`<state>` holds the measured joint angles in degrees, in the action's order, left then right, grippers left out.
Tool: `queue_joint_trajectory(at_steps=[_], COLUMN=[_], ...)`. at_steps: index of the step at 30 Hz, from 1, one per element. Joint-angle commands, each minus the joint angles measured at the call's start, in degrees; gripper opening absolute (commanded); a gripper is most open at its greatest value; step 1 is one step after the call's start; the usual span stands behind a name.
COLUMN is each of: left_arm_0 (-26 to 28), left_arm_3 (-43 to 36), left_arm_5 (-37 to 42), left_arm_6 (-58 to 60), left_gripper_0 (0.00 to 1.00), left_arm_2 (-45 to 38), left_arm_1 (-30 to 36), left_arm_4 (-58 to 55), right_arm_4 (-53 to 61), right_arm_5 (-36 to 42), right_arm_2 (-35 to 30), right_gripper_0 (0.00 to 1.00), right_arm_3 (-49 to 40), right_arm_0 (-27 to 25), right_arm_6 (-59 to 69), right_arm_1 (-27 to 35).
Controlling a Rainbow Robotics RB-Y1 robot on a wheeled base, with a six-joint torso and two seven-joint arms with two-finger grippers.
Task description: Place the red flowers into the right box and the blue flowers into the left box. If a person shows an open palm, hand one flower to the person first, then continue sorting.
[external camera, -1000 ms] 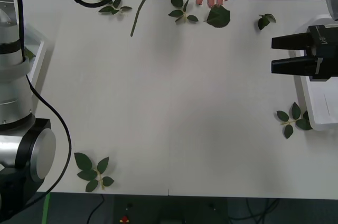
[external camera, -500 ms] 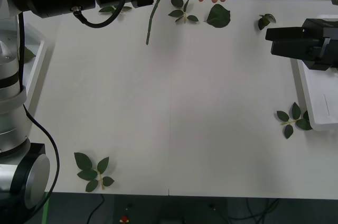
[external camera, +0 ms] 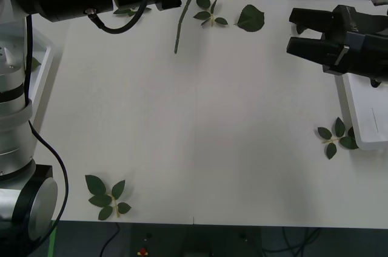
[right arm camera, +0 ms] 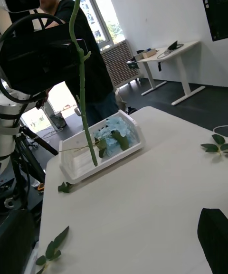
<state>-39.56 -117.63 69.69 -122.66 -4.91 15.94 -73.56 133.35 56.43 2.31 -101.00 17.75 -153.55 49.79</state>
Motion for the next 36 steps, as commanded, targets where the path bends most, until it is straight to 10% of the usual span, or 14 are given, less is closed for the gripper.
queue_joint_trajectory(at_steps=[1,20,21,22,23,24,36], left_arm_0=[0.2,0.2,0.2,0.2,0.2,0.3,0.5], left_arm_3=[-1.9,5.4,5.8,6.0,6.0,6.0,6.1], left_arm_5=[-3.0,-33.7,-34.3,-34.3,-34.3,-34.3,-34.3], left_arm_6=[1.2,-0.4,-0.5,-0.6,-0.6,-0.7,-0.7], left_gripper_0=[0.00,0.00,0.00,0.00,0.00,0.00,0.00], left_arm_2=[2.9,25.1,25.7,25.7,25.7,25.7,25.6], left_arm_1=[1.6,4.6,4.7,4.6,4.6,4.7,4.7], left_arm_4=[-0.8,3.6,3.8,3.9,3.9,3.9,3.1], right_arm_4=[-3.1,-6.4,-6.4,-6.4,-6.4,-6.4,-6.2], right_arm_5=[-0.5,-10.7,-11.0,-10.9,-10.9,-10.8,-10.8], right_arm_2=[0.0,13.9,14.0,14.0,14.0,14.0,13.9], right_gripper_0=[1.00,1.00,0.80,0.30,0.30,0.00,0.00], right_arm_3=[-0.7,-0.7,-0.7,-0.7,-0.7,-0.7,-0.7], right_arm_0=[3.9,13.5,13.6,13.5,13.5,13.5,13.5], right_arm_6=[-1.4,-1.4,-1.4,-1.4,-1.4,-1.4,-1.4], right_arm_1=[-4.3,-11.6,-11.7,-11.6,-11.6,-11.6,-10.6])
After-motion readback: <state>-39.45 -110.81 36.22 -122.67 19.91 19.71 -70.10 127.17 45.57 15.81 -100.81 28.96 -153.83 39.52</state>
